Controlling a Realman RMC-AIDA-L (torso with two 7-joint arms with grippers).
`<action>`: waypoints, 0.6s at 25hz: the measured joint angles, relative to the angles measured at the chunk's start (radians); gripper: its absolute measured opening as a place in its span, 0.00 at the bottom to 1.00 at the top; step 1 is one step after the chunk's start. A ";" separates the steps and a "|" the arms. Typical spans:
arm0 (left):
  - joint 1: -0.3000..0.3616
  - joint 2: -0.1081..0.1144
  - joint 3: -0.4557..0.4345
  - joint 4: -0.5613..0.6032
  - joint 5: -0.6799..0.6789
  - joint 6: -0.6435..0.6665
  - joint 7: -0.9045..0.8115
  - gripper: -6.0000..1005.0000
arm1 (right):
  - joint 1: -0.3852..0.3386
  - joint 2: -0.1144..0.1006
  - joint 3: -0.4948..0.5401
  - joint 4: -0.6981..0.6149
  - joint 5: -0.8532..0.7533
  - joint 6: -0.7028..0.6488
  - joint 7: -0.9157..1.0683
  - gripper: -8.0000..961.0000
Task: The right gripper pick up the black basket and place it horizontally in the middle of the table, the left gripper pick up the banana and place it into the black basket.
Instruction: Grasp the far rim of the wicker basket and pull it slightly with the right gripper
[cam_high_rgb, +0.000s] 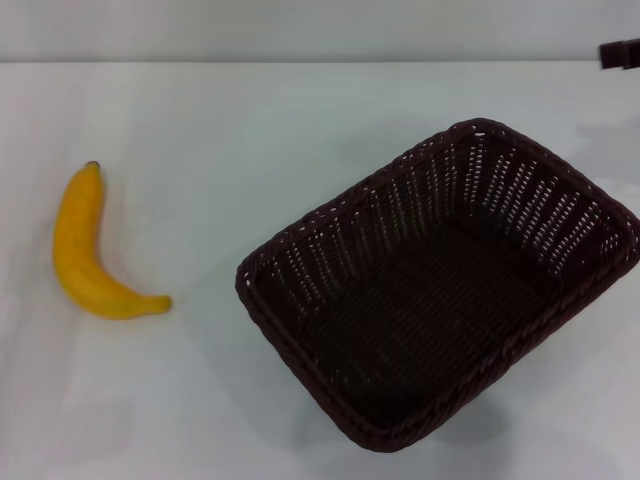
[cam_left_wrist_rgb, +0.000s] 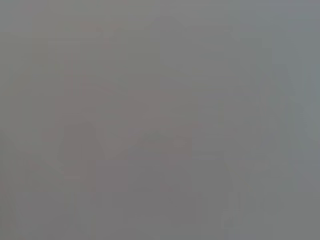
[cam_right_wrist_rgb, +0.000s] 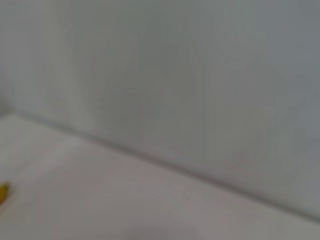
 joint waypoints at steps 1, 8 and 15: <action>-0.001 0.000 0.000 0.000 0.000 0.001 0.000 0.88 | 0.030 -0.004 -0.003 -0.002 -0.021 0.040 0.021 0.85; -0.018 0.000 0.008 0.000 0.005 0.008 0.000 0.87 | 0.165 -0.011 -0.010 0.017 -0.185 0.202 0.124 0.84; -0.015 0.000 0.007 0.000 0.006 0.010 -0.001 0.87 | 0.259 0.029 -0.038 0.132 -0.321 0.202 0.142 0.82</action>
